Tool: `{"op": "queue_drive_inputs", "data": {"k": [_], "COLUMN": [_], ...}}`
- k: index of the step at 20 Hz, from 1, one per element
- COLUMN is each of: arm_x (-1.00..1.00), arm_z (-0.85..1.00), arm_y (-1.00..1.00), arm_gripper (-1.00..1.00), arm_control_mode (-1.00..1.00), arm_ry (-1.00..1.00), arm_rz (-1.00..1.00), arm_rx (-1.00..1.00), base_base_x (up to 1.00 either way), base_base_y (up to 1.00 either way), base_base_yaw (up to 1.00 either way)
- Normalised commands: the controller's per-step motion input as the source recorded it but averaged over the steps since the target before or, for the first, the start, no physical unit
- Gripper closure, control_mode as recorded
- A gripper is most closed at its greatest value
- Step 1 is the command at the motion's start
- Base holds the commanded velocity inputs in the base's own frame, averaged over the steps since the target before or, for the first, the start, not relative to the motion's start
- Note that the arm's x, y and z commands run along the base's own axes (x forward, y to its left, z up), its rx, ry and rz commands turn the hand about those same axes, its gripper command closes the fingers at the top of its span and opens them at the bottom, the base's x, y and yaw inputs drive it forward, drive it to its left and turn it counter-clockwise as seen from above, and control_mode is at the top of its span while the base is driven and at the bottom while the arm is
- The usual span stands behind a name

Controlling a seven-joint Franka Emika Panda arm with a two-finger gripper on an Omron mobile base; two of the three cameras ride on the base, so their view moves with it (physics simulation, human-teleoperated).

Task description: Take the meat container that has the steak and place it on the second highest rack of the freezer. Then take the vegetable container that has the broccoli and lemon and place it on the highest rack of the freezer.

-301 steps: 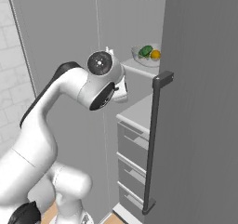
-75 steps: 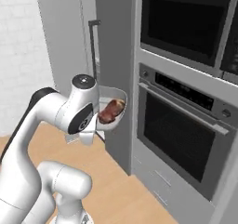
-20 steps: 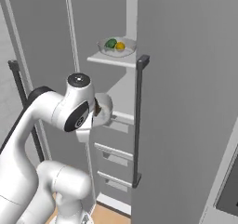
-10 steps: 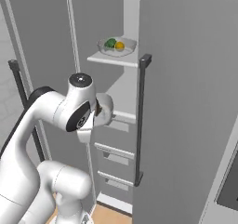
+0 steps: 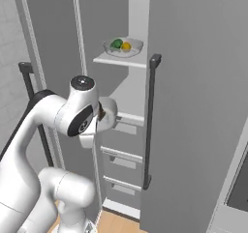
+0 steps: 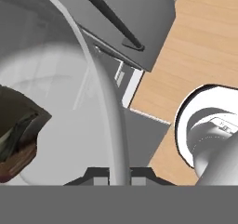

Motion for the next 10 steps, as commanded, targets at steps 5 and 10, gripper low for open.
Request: {"op": "queue_drive_inputs", "data": {"k": [5,10], "arm_x": [0.00,0.00], "arm_z": [0.00,0.00], "arm_y": [0.00,0.00], "arm_gripper": [1.00,1.00], "arm_control_mode": [1.00,1.00], "arm_ry": [0.00,0.00], "arm_rz": [0.00,0.00], "arm_rx": [0.00,0.00], "base_base_x": [-0.28,-0.39], "base_base_y": [-0.45,-0.15], "base_base_yaw": [-0.07,-0.01]}}
